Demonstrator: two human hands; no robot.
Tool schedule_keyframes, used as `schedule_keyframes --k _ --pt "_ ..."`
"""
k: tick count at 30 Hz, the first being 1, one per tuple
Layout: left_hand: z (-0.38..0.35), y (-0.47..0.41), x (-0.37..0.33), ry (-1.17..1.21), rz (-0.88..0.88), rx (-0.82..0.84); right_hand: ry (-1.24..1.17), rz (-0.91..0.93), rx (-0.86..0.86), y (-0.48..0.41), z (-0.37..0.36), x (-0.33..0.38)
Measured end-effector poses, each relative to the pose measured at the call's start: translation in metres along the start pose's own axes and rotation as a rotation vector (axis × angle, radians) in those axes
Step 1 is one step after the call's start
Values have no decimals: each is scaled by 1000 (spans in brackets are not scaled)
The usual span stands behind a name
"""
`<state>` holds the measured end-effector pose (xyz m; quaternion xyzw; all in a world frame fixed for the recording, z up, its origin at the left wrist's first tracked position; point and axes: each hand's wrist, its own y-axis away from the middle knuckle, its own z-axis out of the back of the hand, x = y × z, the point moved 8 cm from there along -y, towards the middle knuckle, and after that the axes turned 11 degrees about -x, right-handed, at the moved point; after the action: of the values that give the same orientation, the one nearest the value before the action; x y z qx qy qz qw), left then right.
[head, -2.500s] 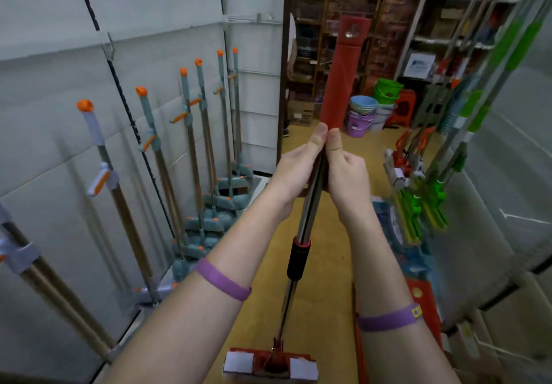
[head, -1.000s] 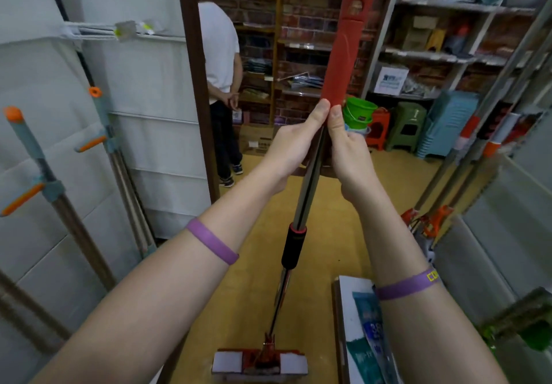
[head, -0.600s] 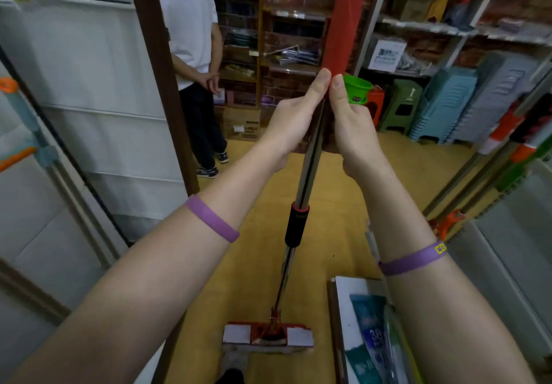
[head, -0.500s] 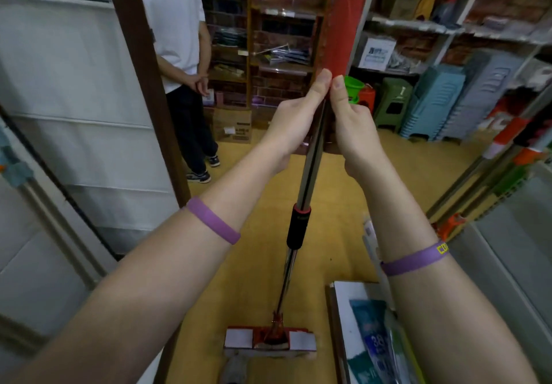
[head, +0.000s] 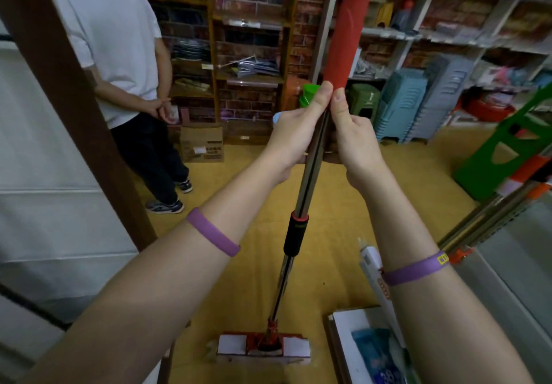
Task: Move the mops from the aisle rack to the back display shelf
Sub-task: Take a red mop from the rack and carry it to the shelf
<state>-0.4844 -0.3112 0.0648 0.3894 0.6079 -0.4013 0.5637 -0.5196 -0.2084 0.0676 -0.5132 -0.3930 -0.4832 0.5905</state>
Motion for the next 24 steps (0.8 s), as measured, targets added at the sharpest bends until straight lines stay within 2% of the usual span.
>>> schedule_keyframes --k 7,14,24 --pt "-55 -72 5 -49 -27 114 -40 -17 -62 -68 24 -23" --pt "-129 -151 8 -46 14 150 -1 -5 -172 -158 65 -42" --pt "-250 -195 -10 -64 -49 419 102 -8 -338 -220 159 -49"
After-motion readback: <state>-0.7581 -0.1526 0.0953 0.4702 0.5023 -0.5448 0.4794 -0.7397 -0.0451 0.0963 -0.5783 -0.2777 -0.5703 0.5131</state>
